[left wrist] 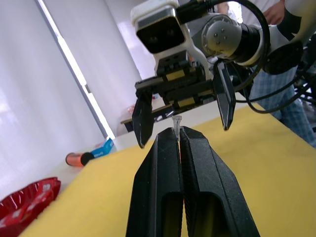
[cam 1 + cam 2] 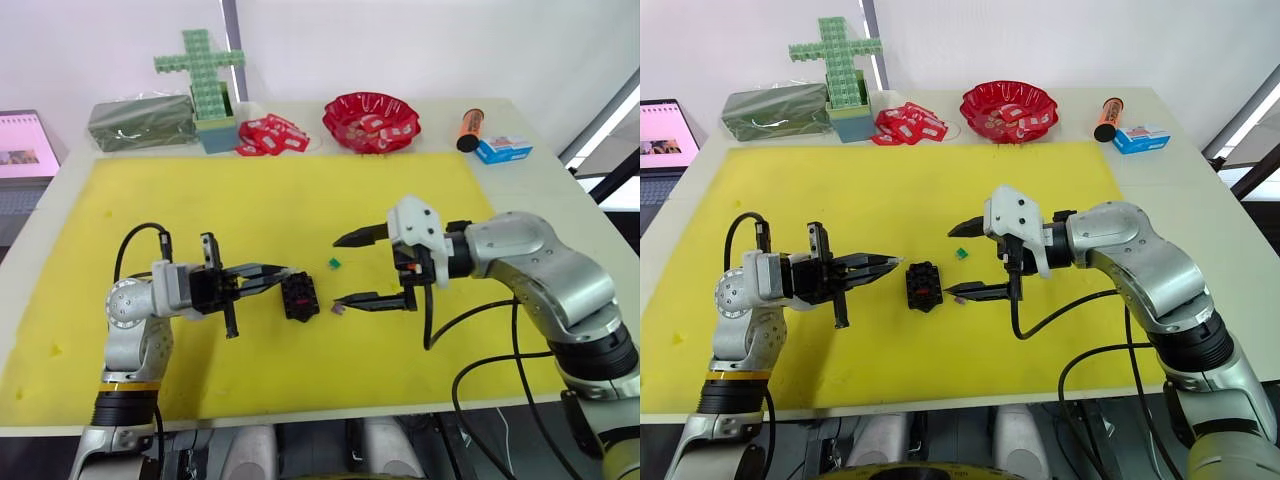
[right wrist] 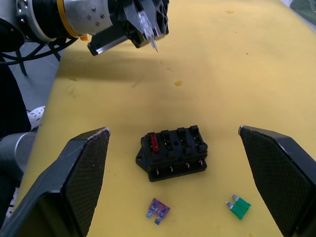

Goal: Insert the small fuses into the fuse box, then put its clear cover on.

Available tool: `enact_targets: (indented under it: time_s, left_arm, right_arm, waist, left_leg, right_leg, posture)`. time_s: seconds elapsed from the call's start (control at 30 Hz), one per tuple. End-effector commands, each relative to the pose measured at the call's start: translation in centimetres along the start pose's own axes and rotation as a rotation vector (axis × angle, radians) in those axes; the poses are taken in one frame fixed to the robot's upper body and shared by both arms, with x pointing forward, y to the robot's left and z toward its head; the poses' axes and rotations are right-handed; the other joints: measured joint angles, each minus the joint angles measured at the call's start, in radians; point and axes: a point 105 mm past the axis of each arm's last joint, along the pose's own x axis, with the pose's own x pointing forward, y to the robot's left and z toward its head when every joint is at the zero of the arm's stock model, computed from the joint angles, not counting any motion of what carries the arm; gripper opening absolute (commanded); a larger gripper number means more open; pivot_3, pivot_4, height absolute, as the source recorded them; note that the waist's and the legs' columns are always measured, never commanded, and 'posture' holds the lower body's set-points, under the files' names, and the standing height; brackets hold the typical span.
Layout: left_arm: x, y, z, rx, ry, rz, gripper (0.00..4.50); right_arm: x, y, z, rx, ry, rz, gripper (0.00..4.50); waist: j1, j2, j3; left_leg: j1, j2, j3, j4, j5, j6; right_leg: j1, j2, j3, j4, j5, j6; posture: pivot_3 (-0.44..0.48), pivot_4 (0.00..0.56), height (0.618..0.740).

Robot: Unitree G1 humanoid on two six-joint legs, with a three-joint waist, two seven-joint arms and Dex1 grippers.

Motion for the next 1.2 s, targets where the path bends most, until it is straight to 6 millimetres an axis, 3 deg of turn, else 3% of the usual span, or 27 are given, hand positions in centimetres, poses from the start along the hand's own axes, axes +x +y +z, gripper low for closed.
enact_targets:
  time_s: [0.03, 0.17, 0.27, 0.4, 0.57, 1.0, 1.1, 1.2]
  left_arm:
    - [0.5, 0.2, -0.2, -0.046, 0.024, 0.005, 0.05]
    - [0.7, 0.4, -0.5, -0.067, 0.036, 0.009, 0.05]
    - [1.2, 0.6, -0.3, -0.072, 0.031, 0.009, 0.0]
    - [1.7, 0.5, 0.0, -0.076, 0.029, 0.004, 0.0]
    - [1.7, 0.3, 0.2, -0.077, 0.032, -0.003, 0.0]
    - [1.3, -0.1, 0.2, -0.066, 0.033, -0.018, 0.0]
    - [1.3, 0.0, 0.0, -0.07, 0.034, -0.011, 0.0]
    - [1.3, 0.0, 0.0, -0.074, 0.028, -0.012, 0.0]
  right_arm:
    - [0.3, 0.4, 1.3, -0.055, -0.034, -0.008, 4.5]
    - [1.2, 0.5, 1.8, -0.107, -0.079, -0.029, 4.5]
    - [1.7, 0.5, 2.2, -0.132, -0.113, -0.037, 3.85]
    - [2.1, 0.4, 1.9, -0.174, -0.094, -0.043, 2.52]
    - [2.2, 0.0, 2.8, -0.155, -0.131, -0.048, 2.52]
    - [2.1, 0.1, 2.7, -0.127, -0.152, -0.043, 2.52]
    - [2.1, 0.1, 2.5, -0.114, -0.157, -0.044, 1.96]
    - [2.0, 0.2, 2.2, -0.11, -0.15, -0.038, 0.9]
  waist:
    - [-0.001, 0.0, 0.0]
    - [-0.003, 0.0, 0.0]
    - [-0.002, 0.0, 0.0]
    - [-0.001, 0.0, 0.0]
    - [-0.003, 0.0, 0.0]
    - [-0.003, 0.0, 0.0]
    - [-0.001, 0.0, 0.0]
    - [-0.002, 0.0, 0.0]
  left_leg:
    - [0.0, 0.0, 0.0, 0.0, 0.0, 0.0]
    - [0.0, 0.0, 0.0, 0.0, 0.0, 0.0]
    - [0.0, 0.0, -0.001, 0.0, 0.0, 0.0]
    - [0.0, 0.0, -0.001, 0.0, 0.0, 0.0]
    - [0.001, 0.0, -0.001, 0.0, 0.0, 0.0]
    - [0.001, 0.0, -0.001, 0.0, 0.0, 0.0]
    - [0.001, 0.0, -0.001, 0.0, 0.0, 0.0]
    - [0.001, 0.0, -0.001, 0.0, 0.0, 0.0]
  right_leg:
    - [0.0, 0.0, 0.0, 0.0, 0.0, 0.0]
    - [0.0, 0.0, 0.0, 0.0, 0.0, 0.0]
    - [0.0, 0.0, 0.0, 0.0, 0.0, 0.0]
    - [0.0, 0.0, 0.0, 0.0, 0.0, 0.0]
    - [0.0, 0.0, 0.0, 0.0, 0.0, 0.0]
    - [0.001, 0.0, -0.001, 0.0, 0.0, 0.0]
    - [0.001, 0.0, -0.001, 0.0, 0.0, 0.0]
    - [0.001, 0.0, -0.001, 0.0, 0.0, 0.0]
  posture:
    - [0.0, 0.15, 0.74]
    - [0.0, 0.15, 0.74]
    - [0.0, 0.15, 0.74]
    - [0.0, 0.15, 0.74]
    - [0.0, 0.15, 0.74]
    - [0.0, 0.15, 0.74]
    - [0.0, 0.15, 0.74]
    - [0.0, 0.15, 0.74]
